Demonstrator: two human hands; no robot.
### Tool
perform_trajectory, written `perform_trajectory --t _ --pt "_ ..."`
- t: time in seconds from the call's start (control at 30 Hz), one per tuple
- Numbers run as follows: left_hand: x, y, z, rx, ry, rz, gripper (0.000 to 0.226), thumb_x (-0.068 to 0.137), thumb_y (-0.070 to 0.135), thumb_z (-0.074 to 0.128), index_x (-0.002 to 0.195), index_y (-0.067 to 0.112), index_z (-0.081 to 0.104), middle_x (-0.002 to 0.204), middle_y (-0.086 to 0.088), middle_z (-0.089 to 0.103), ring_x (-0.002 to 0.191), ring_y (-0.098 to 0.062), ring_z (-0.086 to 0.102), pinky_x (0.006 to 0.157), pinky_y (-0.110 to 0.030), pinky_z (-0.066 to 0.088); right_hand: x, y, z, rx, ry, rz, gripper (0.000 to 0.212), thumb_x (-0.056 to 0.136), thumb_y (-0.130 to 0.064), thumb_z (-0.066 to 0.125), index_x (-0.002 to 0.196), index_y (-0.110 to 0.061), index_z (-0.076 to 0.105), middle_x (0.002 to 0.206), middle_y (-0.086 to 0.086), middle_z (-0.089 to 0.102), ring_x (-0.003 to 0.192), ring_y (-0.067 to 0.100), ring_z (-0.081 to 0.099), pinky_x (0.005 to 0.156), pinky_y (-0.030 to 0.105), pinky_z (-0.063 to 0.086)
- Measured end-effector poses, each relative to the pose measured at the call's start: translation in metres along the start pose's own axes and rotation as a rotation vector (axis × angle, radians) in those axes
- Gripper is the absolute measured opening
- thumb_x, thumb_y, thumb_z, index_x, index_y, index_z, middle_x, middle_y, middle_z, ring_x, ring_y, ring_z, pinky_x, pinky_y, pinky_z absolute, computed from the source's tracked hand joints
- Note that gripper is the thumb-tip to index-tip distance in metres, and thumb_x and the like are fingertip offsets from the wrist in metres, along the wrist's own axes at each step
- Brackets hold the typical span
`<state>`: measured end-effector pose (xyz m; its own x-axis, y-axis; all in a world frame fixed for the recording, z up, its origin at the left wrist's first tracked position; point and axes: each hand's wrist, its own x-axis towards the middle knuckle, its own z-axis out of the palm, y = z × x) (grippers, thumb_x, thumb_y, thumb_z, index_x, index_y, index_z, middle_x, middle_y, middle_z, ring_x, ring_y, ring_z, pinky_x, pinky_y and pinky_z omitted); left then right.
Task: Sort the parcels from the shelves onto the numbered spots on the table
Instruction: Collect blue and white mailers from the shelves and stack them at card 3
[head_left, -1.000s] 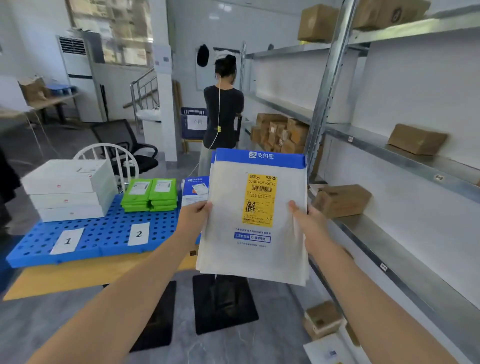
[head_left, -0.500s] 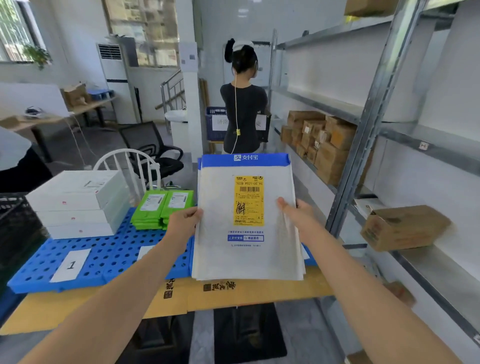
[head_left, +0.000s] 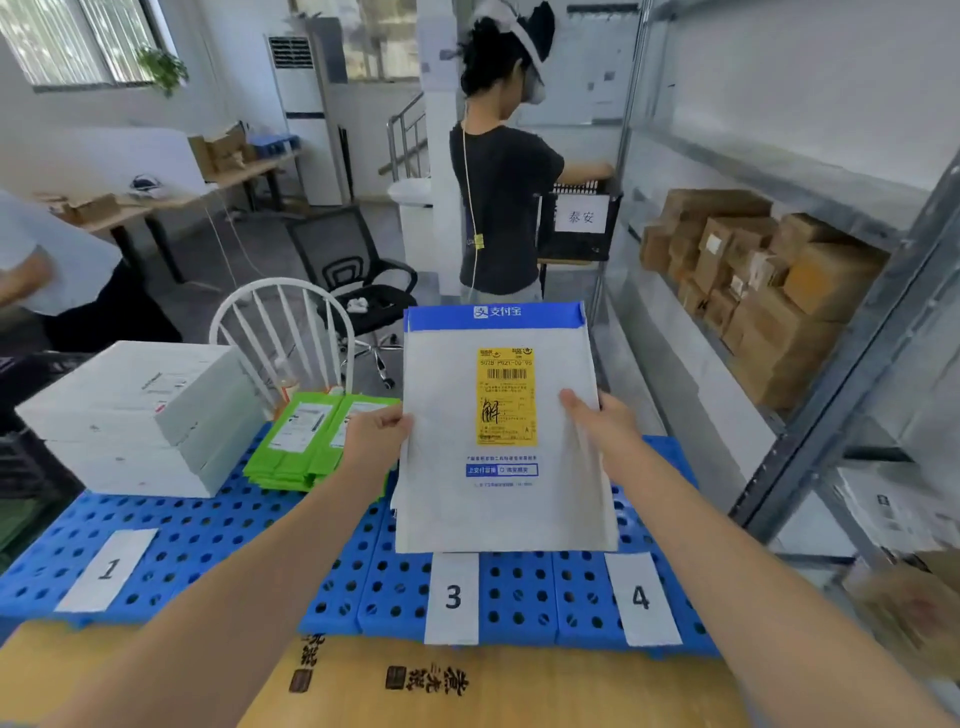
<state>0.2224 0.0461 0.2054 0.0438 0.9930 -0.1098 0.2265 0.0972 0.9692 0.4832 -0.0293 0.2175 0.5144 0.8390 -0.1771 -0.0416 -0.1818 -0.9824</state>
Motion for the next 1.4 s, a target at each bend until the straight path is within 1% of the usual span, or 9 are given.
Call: perform_trajectory --t 0.17,0.47,0.57,0.73,0.93,1.03,1.2,1.3,1.4 --pt "0.044 -0.018 0.007 -0.009 0.044 -0.063 0.016 0.091 0.008 0.06 0.102 0.006 0.072 0.099 -0.011 0.072 0.097 -0.031 0.067 0.092 -0.046 0.053 0.049 0.013 0.026 -0.057 -0.023 0.057 0.034 0.089 -0.032 0.067 0.116 -0.012 0.066 0.108 0.002 0.071 0.095 0.019 0.068 0.088 0.038 0.056" --pt "0.116 -0.043 0.024 0.064 0.079 -0.06 0.018 0.092 0.011 0.059 0.105 0.005 0.071 0.095 -0.006 0.066 0.087 -0.018 0.057 0.077 -0.026 0.044 0.114 0.047 0.061 -0.17 0.05 0.186 0.036 0.092 -0.035 0.061 0.117 -0.009 0.061 0.105 0.003 0.065 0.091 0.02 0.061 0.078 0.031 0.048" --pt "0.143 -0.051 0.031 0.16 0.028 -0.022 0.014 0.094 0.015 0.057 0.088 0.01 0.069 0.082 -0.007 0.064 0.077 -0.02 0.054 0.069 -0.027 0.042 0.141 0.059 0.074 -0.226 0.082 0.234 0.042 0.094 -0.038 0.056 0.123 -0.008 0.057 0.112 0.005 0.064 0.095 0.022 0.06 0.082 0.033 0.048" --pt "0.174 -0.074 0.044 0.306 -0.068 -0.058 0.031 0.096 0.016 0.051 0.066 0.01 0.051 0.059 0.001 0.045 0.057 -0.016 0.042 0.047 -0.023 0.026 0.17 0.087 0.091 -0.305 0.086 0.35 0.051 0.094 -0.041 0.054 0.132 -0.008 0.047 0.126 0.009 0.059 0.109 0.026 0.059 0.095 0.041 0.049" --pt "0.201 -0.099 0.059 0.4 -0.117 -0.127 0.029 0.097 0.014 0.049 0.07 0.007 0.05 0.062 -0.001 0.045 0.061 -0.019 0.043 0.048 -0.024 0.027 0.188 0.114 0.089 -0.387 0.03 0.452 0.067 0.08 -0.032 0.074 0.132 -0.008 0.041 0.128 0.005 0.057 0.112 0.025 0.058 0.096 0.042 0.05" --pt "0.209 -0.111 0.069 0.437 -0.149 -0.171 0.017 0.095 0.011 0.053 0.099 -0.003 0.06 0.091 -0.013 0.064 0.082 -0.027 0.058 0.066 -0.027 0.042 0.196 0.128 0.088 -0.435 0.018 0.448 0.06 0.076 -0.024 0.077 0.128 -0.01 0.05 0.121 0.006 0.063 0.105 0.023 0.063 0.091 0.041 0.054" --pt "0.211 -0.111 0.08 0.541 -0.16 -0.243 0.03 0.086 -0.002 0.054 0.116 -0.007 0.052 0.118 -0.022 0.057 0.106 -0.035 0.057 0.085 -0.036 0.048 0.193 0.127 0.096 -0.603 0.046 0.451 0.055 0.07 -0.018 0.08 0.117 -0.009 0.054 0.121 0.004 0.054 0.105 0.022 0.058 0.09 0.04 0.054" --pt "0.215 -0.102 0.085 0.593 -0.153 -0.157 0.035 0.079 -0.005 0.053 0.115 -0.007 0.052 0.121 -0.023 0.051 0.106 -0.036 0.054 0.089 -0.039 0.05 0.186 0.113 0.095 -0.786 0.049 0.329 0.036 0.069 -0.018 0.074 0.101 -0.012 0.061 0.117 0.006 0.051 0.1 0.019 0.054 0.082 0.031 0.054" --pt "0.211 -0.081 0.09 0.595 -0.204 0.033 0.039 0.082 -0.004 0.053 0.121 -0.003 0.051 0.126 -0.014 0.05 0.111 -0.029 0.053 0.089 -0.033 0.047 0.18 0.102 0.087 -0.802 0.04 0.214 0.033 0.084 -0.013 0.059 0.118 -0.012 0.059 0.132 0.008 0.038 0.117 0.02 0.045 0.084 0.022 0.042"
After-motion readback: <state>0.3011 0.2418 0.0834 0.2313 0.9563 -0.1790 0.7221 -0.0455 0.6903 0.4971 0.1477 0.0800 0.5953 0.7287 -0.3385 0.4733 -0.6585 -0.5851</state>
